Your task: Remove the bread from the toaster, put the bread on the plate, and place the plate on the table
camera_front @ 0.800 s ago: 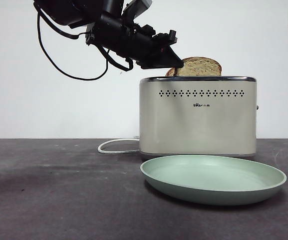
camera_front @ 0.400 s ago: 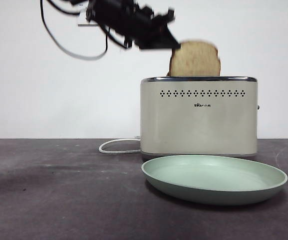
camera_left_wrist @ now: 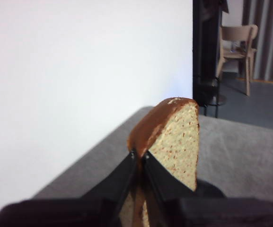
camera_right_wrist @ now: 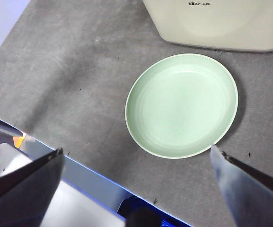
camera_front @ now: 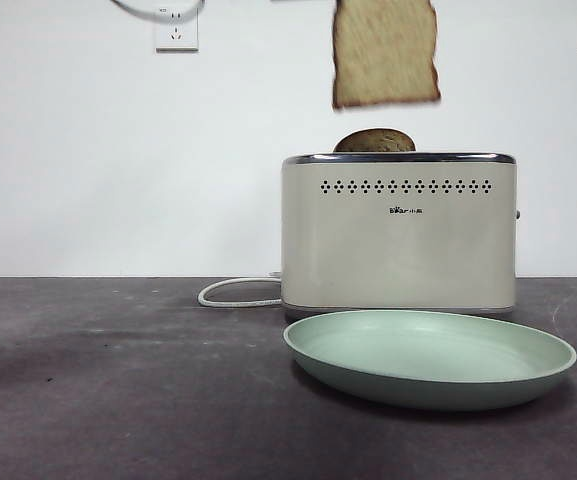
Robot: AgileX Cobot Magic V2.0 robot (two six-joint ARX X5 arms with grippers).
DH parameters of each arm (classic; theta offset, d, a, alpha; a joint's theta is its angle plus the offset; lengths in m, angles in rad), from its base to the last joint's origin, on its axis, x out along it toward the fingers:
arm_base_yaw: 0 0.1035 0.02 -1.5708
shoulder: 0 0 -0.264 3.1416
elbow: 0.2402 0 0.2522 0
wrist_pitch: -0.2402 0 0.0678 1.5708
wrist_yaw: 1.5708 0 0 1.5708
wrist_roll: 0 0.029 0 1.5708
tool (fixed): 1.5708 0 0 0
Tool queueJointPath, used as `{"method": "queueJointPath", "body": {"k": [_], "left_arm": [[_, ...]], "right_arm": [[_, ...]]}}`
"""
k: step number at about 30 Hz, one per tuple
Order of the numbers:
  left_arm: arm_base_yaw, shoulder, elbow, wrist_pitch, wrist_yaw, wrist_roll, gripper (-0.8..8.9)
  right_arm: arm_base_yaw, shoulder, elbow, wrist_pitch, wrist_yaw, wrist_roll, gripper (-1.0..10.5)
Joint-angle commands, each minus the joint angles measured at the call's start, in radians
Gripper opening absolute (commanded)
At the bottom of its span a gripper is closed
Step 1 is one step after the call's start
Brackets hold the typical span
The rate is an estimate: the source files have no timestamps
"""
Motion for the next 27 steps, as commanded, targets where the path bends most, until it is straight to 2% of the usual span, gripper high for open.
{"method": "queueJointPath", "body": {"k": [1, 4, 9, 17, 19, 22, 25, 27], "left_arm": [[0.008, -0.09, 0.007, -0.037, -0.02, 0.001, -0.05], [0.015, -0.182, 0.007, -0.143, -0.026, 0.002, -0.04], [0.021, -0.33, 0.006, -0.328, -0.166, 0.002, -0.04], [0.02, -0.53, 0.0, -0.63, -0.205, 0.01, -0.04], [0.02, -0.581, -0.018, -0.691, -0.206, 0.01, -0.04], [0.019, -0.665, -0.068, -0.758, -0.214, 0.009, -0.04], [0.019, -0.777, -0.169, -0.778, -0.233, -0.011, -0.04], [0.019, -0.863, -0.265, -0.777, -0.237, -0.031, -0.04]], "right_arm": [[0.002, -0.002, 0.002, 0.003, 0.003, 0.006, 7.2], [0.002, 0.0, 0.002, 0.003, 0.003, 0.006, 7.2], [0.002, 0.011, 0.002, 0.003, 0.003, 0.009, 7.2], [0.002, 0.062, 0.002, 0.02, 0.007, 0.026, 7.2], [0.002, 0.092, 0.002, 0.03, 0.034, 0.025, 7.2], [0.002, 0.148, 0.002, 0.045, 0.084, 0.024, 7.2], [0.002, 0.214, 0.002, 0.073, 0.084, 0.025, 7.1], [0.002, 0.261, 0.001, 0.093, 0.085, 0.025, 6.6]]}}
